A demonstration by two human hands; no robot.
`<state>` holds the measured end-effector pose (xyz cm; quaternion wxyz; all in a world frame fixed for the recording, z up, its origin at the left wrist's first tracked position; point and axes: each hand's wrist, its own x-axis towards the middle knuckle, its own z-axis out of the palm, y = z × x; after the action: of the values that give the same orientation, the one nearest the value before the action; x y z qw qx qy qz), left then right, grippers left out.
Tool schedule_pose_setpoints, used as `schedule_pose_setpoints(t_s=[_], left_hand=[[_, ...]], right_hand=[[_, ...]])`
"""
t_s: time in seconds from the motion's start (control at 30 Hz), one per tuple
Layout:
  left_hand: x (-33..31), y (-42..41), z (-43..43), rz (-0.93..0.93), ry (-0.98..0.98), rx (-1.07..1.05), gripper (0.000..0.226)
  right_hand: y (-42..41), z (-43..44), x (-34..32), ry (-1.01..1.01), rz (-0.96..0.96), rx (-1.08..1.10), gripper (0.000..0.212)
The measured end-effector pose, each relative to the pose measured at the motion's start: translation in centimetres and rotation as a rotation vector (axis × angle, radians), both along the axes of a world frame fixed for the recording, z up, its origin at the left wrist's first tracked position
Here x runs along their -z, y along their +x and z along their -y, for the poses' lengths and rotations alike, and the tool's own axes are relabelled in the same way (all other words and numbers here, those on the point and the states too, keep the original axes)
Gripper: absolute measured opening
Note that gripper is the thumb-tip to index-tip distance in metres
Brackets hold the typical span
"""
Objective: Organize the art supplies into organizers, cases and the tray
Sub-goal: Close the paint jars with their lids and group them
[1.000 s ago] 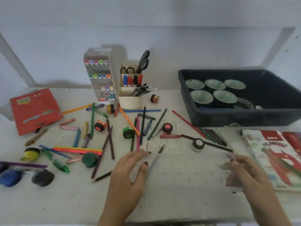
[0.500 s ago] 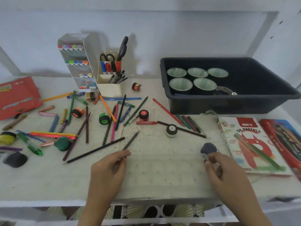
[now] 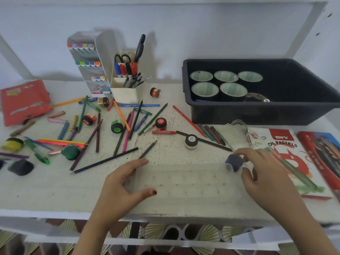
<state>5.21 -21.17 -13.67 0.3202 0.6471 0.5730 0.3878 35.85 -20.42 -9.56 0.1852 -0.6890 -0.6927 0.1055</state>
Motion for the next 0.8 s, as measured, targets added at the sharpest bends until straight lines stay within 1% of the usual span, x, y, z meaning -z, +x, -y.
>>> schedule_pose_setpoints(t_s=[0.07,0.13,0.2,0.3,0.4,0.47,0.6,0.63,0.67,0.7,0.77,0.8], left_hand=[[-0.1,-0.3,0.2,-0.053,-0.033,0.065,0.084],[0.0,-0.3,0.4,-0.152,-0.017,0.100,0.091],[0.3,-0.3,0.2,-0.236,0.025,0.103,0.090],[0.6,-0.3,-0.1,-0.249,0.067,0.100,0.089],[0.6,-0.2,-0.2,-0.227,0.078,0.092,0.088],[0.7,-0.2,-0.2,-0.224,0.086,0.087,0.087],[0.6,-0.3,-0.1,-0.210,0.090,0.086,0.086],[0.6,-0.3,-0.1,-0.207,0.092,0.084,0.085],[0.5,-0.2,-0.1,-0.208,0.095,0.081,0.085],[0.5,-0.2,-0.1,-0.210,0.097,0.078,0.085],[0.6,-0.2,-0.1,-0.215,0.100,0.076,0.085],[0.6,-0.2,-0.1,-0.217,0.102,0.075,0.085]], right_hand=[[0.6,-0.7,-0.5,-0.096,0.105,-0.036,0.048],[1.1,-1.3,-1.2,-0.185,0.154,-0.100,0.054],[1.3,-1.8,-1.9,-0.233,0.142,-0.157,0.051],[1.3,-2.8,-2.1,-0.273,0.074,-0.184,0.040],[1.2,-3.4,-1.8,-0.283,0.083,-0.164,0.043],[1.2,-3.4,-1.7,-0.262,0.037,-0.151,0.041],[0.9,-3.3,-1.7,-0.074,-0.081,-0.141,0.040],[0.9,-3.2,-1.7,-0.036,-0.146,-0.121,0.040],[0.7,-3.0,-1.9,-0.022,-0.254,-0.088,0.037],[0.5,-2.8,-2.1,-0.043,-0.412,-0.040,0.032],[-0.1,-2.8,-2.5,-0.156,-0.865,0.091,0.022],[-0.5,-2.7,-2.7,-0.248,-1.093,0.164,0.021]])
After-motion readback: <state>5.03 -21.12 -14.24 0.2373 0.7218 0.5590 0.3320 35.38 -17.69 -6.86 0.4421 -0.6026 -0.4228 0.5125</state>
